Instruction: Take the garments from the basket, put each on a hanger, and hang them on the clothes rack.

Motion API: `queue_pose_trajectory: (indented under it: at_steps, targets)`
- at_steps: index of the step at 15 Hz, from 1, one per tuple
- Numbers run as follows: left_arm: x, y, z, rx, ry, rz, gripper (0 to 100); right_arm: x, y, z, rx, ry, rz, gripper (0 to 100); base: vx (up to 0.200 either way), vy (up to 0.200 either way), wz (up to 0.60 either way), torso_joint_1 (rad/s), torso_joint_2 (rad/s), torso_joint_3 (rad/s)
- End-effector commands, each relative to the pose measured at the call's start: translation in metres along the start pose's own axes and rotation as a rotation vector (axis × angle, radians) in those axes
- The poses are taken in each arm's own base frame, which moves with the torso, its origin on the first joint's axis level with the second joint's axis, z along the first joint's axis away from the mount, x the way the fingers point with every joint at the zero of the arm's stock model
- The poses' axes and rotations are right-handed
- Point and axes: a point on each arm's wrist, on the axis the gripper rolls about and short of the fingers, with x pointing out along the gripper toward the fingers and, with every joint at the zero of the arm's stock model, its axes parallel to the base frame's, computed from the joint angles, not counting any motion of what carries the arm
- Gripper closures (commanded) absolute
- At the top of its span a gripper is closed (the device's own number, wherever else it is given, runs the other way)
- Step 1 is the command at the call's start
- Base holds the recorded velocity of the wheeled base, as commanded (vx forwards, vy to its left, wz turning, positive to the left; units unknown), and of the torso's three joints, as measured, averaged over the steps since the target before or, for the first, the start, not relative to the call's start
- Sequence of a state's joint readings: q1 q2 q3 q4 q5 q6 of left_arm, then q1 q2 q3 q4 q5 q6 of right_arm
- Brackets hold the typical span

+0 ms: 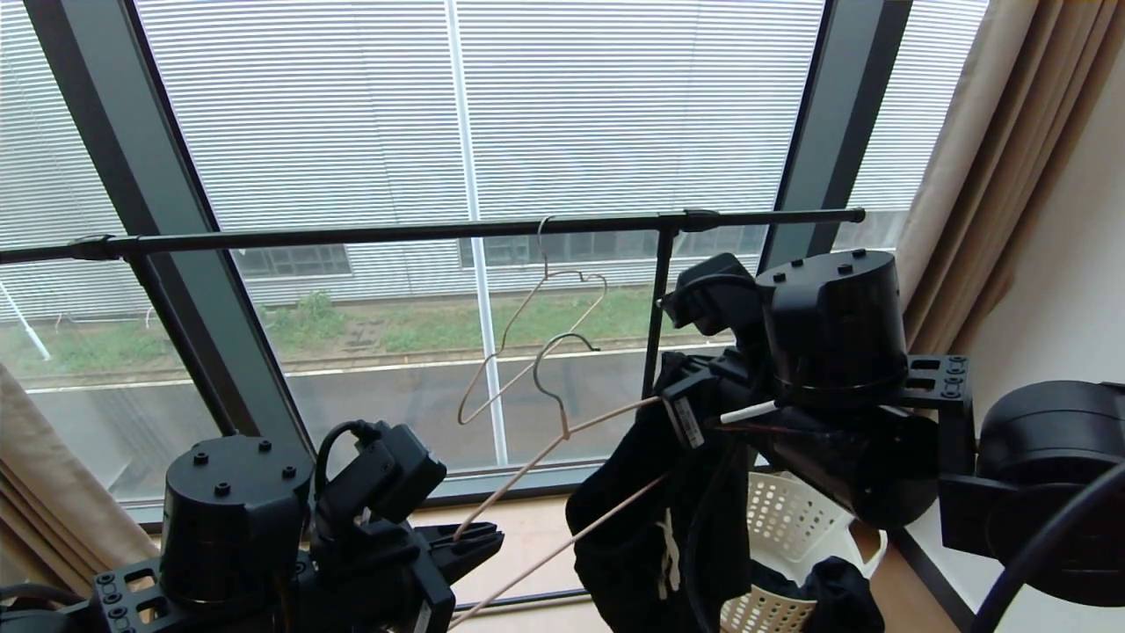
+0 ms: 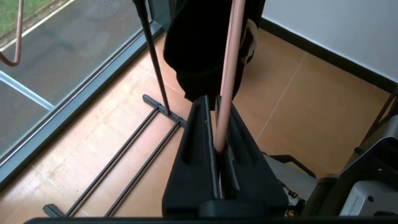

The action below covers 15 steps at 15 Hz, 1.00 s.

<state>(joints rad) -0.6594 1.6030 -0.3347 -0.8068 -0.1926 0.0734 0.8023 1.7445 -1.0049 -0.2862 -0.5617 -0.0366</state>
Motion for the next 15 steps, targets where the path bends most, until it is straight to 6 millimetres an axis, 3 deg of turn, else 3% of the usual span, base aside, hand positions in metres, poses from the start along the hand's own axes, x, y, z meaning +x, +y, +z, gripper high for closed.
queue_pose_trajectory:
  at_steps: [1, 10, 15]
  targets:
    - [0.004, 0.001, -0.002, -0.002, 0.006, 0.0, 100, -0.01, 0.009, 0.004, -0.003, -0.027, 0.037, 100, 0.0, 0.0, 0.0, 0.0, 0.0, 0.0]
    - [0.003, 0.0, -0.004, -0.001, -0.007, 0.003, 100, -0.049, 0.045, 0.02, 0.016, -0.115, 0.171, 100, 0.0, 0.0, 0.0, 0.0, 0.0, 0.0]
    - [0.002, 0.0, -0.002, 0.001, -0.027, 0.004, 100, -0.057, 0.055, 0.025, 0.034, -0.136, 0.19, 100, 0.0, 0.0, 0.0, 0.0, 0.0, 0.0]
